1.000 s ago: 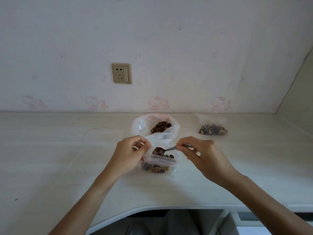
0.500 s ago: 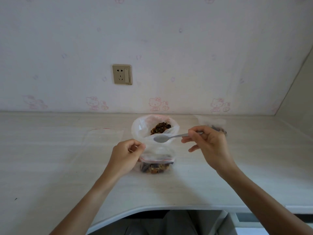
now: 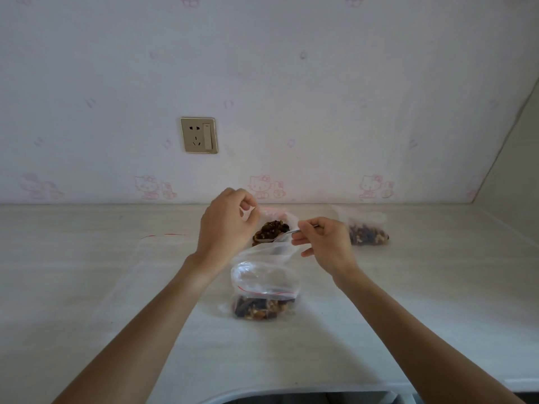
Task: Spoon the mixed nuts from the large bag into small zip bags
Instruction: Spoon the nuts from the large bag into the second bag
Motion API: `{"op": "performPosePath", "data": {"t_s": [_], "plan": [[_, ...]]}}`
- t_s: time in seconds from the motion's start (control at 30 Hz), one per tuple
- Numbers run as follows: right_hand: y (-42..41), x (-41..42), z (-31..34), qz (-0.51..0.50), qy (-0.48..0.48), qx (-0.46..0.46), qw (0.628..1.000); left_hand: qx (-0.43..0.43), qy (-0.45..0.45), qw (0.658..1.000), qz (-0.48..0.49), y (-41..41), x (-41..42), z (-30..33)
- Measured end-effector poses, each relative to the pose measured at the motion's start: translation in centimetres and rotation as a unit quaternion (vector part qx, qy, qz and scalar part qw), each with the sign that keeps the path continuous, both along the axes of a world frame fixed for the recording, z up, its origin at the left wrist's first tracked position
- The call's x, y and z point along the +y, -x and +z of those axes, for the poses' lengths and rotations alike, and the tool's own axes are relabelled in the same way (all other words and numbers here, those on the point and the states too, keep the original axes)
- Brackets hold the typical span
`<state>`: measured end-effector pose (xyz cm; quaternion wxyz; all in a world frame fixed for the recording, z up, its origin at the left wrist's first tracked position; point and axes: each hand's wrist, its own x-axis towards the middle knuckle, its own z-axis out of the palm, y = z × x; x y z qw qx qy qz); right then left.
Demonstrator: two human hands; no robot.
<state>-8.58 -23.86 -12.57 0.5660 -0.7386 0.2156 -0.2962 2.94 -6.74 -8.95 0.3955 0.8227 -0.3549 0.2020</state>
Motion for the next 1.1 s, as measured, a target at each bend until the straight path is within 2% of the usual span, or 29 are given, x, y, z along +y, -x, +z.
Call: {"op": "performPosePath", "data": {"t_s": [0.07,0.13,0.2,0.27,0.4,0.6,0.73,1.1], "plan": [[-0.3,0.3,-0.5,0.005,0.012,0.015,1.000,-0.040,-0.045,0.998,0.003,-1.1,-1.2,0.2],[-0.6,0.7,-1.1,0.006,0.023,0.026,0.999,-0.065,-0.136,0.988,0.019,-2.3,-2.6,0.5],[-0.9,1.0,-1.6,-0.005,0.040,0.031,0.999,-0.057,-0.240,0.968,0.048,-3.3,-3.9,0.5],[-1.1,1.0,-1.9,-0.024,0.047,0.028,0.998,-0.039,-0.295,0.953,0.057,-3.8,-4.8,0.0],[-1.4,0.6,-2.1,-0.060,0.046,0.021,0.997,-0.023,-0.254,0.966,0.034,-4.6,-4.4,-1.3],[-1.9,1.0,-2.5,-0.105,0.124,0.038,0.986,-0.056,-0.172,0.983,-0.024,-4.7,-2.8,-2.5],[-2.2,0.9,-2.6,-0.113,0.129,0.045,0.984,-0.086,-0.155,0.984,-0.028,-4.4,-2.5,-2.8],[-1.5,0.6,-3.7,-0.099,0.182,0.026,0.978,-0.064,-0.155,0.985,-0.026,-4.4,-1.6,-2.8]]}}
